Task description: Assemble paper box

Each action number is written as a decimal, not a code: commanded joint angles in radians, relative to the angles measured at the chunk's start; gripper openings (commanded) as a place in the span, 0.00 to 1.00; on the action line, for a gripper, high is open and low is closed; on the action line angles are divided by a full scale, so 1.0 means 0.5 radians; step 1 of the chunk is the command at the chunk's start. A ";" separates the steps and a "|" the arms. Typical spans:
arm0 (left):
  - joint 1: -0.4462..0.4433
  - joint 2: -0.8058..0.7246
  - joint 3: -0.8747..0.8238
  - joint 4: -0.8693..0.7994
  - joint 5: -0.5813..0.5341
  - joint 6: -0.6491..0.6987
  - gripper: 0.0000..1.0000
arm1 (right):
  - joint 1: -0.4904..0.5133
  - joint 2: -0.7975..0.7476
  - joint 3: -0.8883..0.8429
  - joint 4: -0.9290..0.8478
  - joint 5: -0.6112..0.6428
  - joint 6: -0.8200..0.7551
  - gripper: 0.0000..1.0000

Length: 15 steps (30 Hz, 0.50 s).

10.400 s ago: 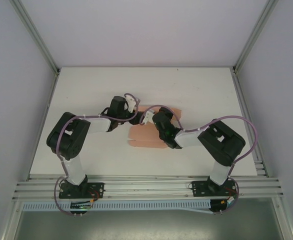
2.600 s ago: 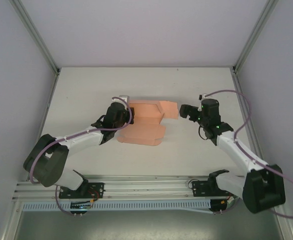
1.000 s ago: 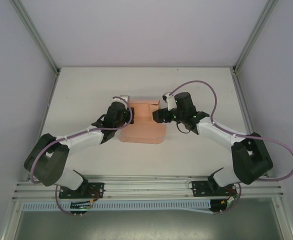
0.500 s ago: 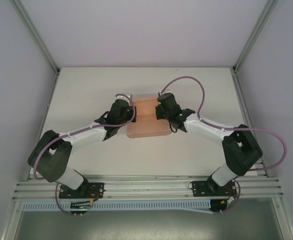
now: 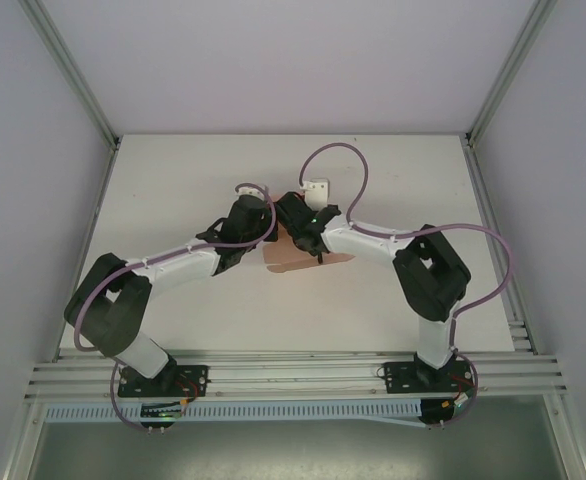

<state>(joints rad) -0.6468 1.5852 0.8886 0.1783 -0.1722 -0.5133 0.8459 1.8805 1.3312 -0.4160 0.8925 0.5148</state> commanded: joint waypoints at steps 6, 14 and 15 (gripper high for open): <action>0.018 -0.069 0.026 -0.094 -0.081 -0.037 0.00 | -0.098 -0.169 -0.367 0.538 0.089 -0.450 0.16; 0.020 -0.063 -0.030 0.007 -0.024 0.042 0.00 | -0.105 -0.692 -0.751 1.126 -0.946 -0.815 0.66; 0.020 -0.062 -0.033 0.008 -0.015 0.049 0.00 | -0.104 -0.742 -0.770 1.150 -1.032 -0.839 0.70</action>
<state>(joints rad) -0.6415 1.5814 0.8837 0.1486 -0.1909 -0.5053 0.7898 1.5799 0.9649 0.0231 0.5751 0.1841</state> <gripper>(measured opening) 0.064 0.674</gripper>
